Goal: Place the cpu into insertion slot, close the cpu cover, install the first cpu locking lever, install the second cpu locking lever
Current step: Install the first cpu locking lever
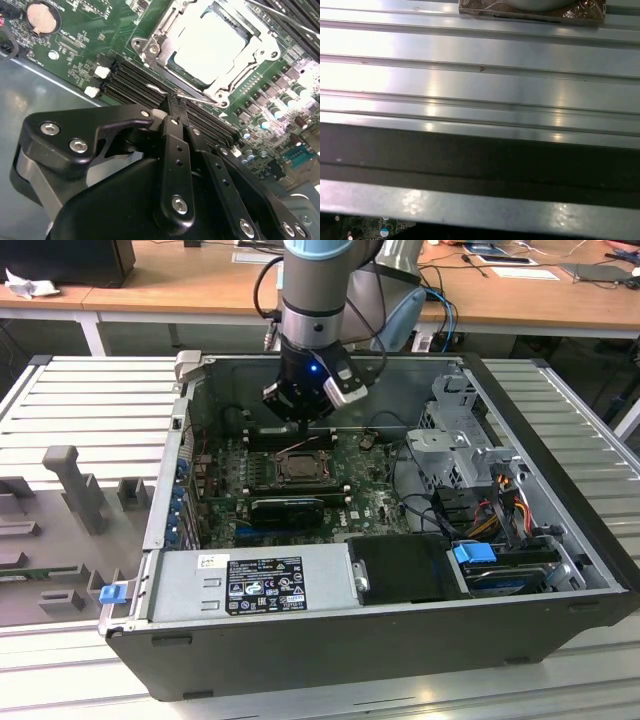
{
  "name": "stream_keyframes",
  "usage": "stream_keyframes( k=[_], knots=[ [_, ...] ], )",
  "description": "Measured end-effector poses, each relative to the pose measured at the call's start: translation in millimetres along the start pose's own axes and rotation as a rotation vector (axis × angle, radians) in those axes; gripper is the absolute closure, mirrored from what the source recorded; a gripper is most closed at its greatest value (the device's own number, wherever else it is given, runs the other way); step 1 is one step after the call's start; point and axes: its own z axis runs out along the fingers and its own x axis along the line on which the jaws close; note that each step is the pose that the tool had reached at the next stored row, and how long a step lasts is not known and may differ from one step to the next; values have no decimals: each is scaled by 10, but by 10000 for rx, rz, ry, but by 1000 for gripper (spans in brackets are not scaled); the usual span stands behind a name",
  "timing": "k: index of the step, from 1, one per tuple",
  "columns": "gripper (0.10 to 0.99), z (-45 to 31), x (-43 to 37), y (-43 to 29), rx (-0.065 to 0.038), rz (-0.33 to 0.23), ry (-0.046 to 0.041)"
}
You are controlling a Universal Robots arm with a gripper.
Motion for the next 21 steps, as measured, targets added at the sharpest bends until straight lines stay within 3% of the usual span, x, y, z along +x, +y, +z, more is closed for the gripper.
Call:
stream_keyframes(
  k=[10, 21],
  knots=[
    [980, 89, -71, -20, 0, 30, -2],
    [980, 137, -100, -42, 1, 42, -2]
  ],
)
